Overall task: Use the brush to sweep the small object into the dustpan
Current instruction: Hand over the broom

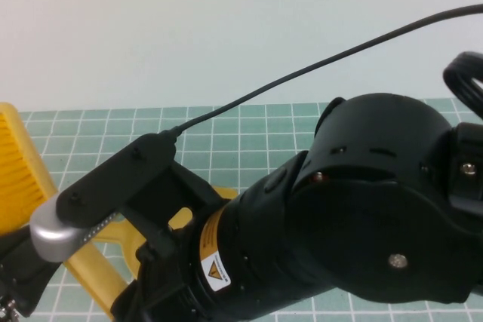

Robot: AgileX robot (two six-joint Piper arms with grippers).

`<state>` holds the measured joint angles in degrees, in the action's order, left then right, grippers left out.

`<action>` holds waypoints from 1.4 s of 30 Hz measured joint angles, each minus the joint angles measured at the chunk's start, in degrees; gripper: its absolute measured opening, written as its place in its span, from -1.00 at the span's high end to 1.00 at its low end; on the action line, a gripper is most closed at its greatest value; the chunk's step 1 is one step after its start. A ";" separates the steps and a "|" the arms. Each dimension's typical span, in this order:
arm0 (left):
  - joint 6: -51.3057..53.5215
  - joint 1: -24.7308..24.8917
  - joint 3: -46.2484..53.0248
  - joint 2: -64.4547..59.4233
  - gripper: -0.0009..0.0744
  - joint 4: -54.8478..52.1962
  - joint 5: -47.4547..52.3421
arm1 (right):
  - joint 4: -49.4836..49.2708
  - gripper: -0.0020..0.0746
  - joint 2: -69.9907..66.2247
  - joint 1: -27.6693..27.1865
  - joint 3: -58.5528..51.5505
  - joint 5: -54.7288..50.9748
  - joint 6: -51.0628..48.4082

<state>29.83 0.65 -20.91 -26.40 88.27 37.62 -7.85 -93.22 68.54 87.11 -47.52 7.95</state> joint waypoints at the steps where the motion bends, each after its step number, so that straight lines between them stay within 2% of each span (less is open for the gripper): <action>1: 0.16 0.00 0.00 0.00 0.98 0.00 0.28 | -0.16 0.44 0.00 0.00 0.00 0.00 0.00; 9: -0.42 0.00 0.00 0.00 0.98 -3.13 1.75 | -2.23 0.28 -0.25 -0.49 0.00 -1.80 0.13; 12: -0.42 0.00 0.00 0.00 0.98 -3.36 2.41 | -5.70 0.22 0.22 -2.71 0.08 -4.04 -1.72; 19: -2.05 0.00 0.00 0.00 0.98 -3.10 3.33 | -9.63 0.19 1.89 -8.39 0.08 -10.57 -8.76; 23: -2.46 0.00 0.00 0.00 0.98 -1.30 5.04 | -15.33 0.19 2.93 -11.35 -0.21 -15.25 -18.40; 27: -3.92 0.00 0.00 0.00 0.98 0.82 7.01 | -24.35 0.20 6.37 -13.65 -3.89 -16.76 -26.78; 33: -4.01 0.00 0.00 0.00 0.98 5.18 9.63 | -26.78 0.21 16.73 -18.66 -14.26 -15.30 -29.39; 38: -3.91 0.00 0.00 0.00 0.98 6.50 12.97 | -29.92 0.38 22.50 -24.92 -28.19 -8.93 -30.52; 42: -3.91 0.00 0.00 0.00 0.98 6.54 15.84 | -44.95 0.73 21.65 -26.56 -35.20 -4.35 -42.45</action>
<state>25.92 0.65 -20.91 -26.40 94.81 53.46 -52.80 -71.57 41.98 51.91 -51.87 -34.50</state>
